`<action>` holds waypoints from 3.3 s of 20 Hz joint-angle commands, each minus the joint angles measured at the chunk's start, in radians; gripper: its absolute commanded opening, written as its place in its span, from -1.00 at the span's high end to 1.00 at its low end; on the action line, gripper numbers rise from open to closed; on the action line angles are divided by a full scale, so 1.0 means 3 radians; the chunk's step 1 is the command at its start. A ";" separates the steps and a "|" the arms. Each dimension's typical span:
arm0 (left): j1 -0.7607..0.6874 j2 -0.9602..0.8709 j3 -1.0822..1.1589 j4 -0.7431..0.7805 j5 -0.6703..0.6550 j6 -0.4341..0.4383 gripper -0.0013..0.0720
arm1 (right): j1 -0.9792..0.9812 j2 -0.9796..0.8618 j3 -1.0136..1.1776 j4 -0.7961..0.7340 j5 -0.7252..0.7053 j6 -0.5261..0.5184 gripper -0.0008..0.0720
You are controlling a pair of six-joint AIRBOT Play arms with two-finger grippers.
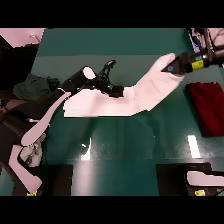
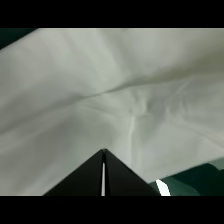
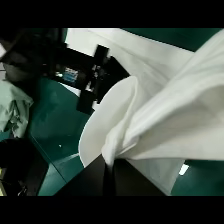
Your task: Fold the shirts.
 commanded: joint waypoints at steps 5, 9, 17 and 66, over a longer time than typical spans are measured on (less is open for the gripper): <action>-0.0033 -0.0231 0.0102 0.0099 0.0011 -0.0028 0.90 | 0.0764 -0.0159 0.0819 -0.0090 -0.0206 0.0350 0.94; 0.0064 -0.0210 0.0102 0.0181 -0.0217 -0.0027 0.90 | 0.1068 -0.0502 0.1240 -0.0095 -0.0154 0.0388 0.94; 0.0950 0.0587 0.0109 0.1080 -0.0927 0.0010 0.90 | 0.1517 -0.0971 0.1395 -0.0092 -0.0221 0.0431 0.94; 0.1826 0.1291 -0.0796 0.0374 -0.1105 0.0263 0.90 | 0.1489 -0.0062 -0.1239 -0.0924 -0.1569 -0.0200 -0.19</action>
